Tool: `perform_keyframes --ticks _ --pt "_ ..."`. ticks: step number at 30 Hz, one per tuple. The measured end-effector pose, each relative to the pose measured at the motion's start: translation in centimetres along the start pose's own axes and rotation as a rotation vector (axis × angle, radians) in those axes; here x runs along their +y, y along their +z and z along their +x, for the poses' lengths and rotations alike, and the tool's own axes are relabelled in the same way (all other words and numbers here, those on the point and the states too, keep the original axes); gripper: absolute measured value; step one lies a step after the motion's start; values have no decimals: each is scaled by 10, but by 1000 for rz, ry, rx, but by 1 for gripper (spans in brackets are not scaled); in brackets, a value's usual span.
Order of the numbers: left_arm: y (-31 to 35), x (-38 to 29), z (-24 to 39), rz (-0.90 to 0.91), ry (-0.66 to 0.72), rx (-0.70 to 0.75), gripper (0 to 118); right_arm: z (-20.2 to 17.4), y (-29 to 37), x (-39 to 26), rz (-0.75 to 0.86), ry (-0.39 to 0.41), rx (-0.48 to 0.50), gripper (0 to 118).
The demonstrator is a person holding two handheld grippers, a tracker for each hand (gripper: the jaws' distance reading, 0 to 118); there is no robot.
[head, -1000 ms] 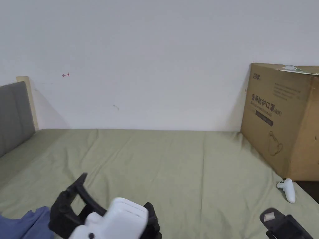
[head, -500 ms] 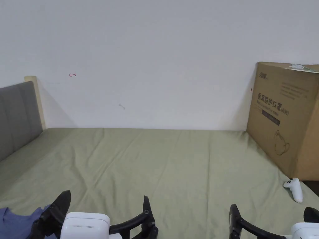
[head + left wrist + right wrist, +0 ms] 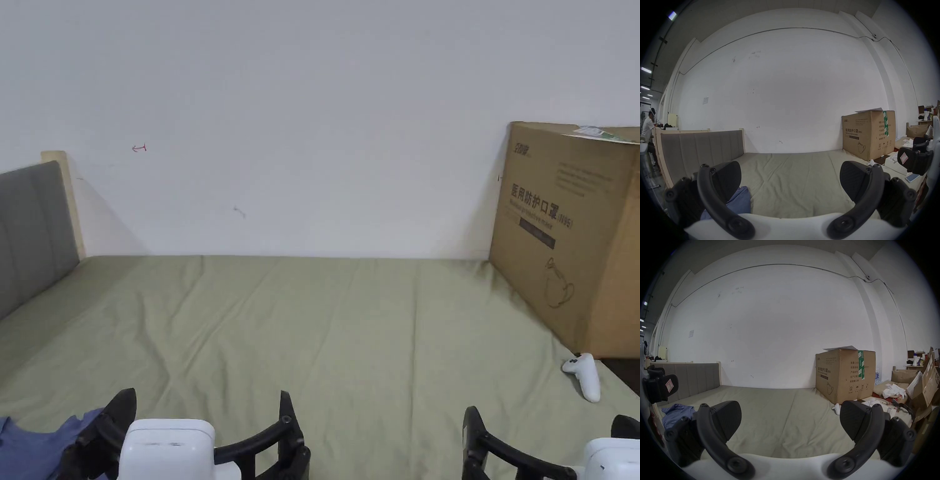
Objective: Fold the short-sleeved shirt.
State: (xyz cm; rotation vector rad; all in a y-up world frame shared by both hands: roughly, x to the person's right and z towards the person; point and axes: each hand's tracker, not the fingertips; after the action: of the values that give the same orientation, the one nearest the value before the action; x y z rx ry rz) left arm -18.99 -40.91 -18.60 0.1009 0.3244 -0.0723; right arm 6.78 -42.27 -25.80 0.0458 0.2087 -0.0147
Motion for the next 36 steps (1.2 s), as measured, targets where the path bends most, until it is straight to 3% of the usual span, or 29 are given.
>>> perform_keyframes --ticks 7,14,15,16,17,18,19,20,21,23,29,36 --pt "-4 1 -2 -12 9 -8 118 7 -2 2 0 -41 13 118" --pt "-5 -1 -1 -18 74 -33 118 5 -4 3 -6 -1 -12 118" --pt "-5 -1 -2 -23 85 -36 113 6 -4 4 -12 -3 -3 118" --pt "-5 -1 -1 -20 93 -34 90 7 -3 5 -11 -17 14 114" --pt "-4 -2 0 -17 86 -30 55 7 -2 6 -13 -27 25 103" --pt "-4 -2 1 -11 59 -11 11 7 -1 7 -15 -32 32 74" --pt "-7 -2 2 -28 22 -13 0 7 -1 6 -11 -27 33 8" --pt "-12 -2 2 -74 -5 -26 0 6 -3 6 -21 -10 15 0" --pt "-12 -1 1 -66 11 -42 0 5 -7 5 -63 13 -16 0" --pt "-11 -2 1 -79 16 -64 0 10 -10 2 -84 -37 62 0" --pt "-8 -4 6 -82 5 -69 0 13 -7 -2 -88 -25 10 0" --pt "-10 -3 -23 -101 30 -33 0 -7 -21 -2 -123 -53 44 0"
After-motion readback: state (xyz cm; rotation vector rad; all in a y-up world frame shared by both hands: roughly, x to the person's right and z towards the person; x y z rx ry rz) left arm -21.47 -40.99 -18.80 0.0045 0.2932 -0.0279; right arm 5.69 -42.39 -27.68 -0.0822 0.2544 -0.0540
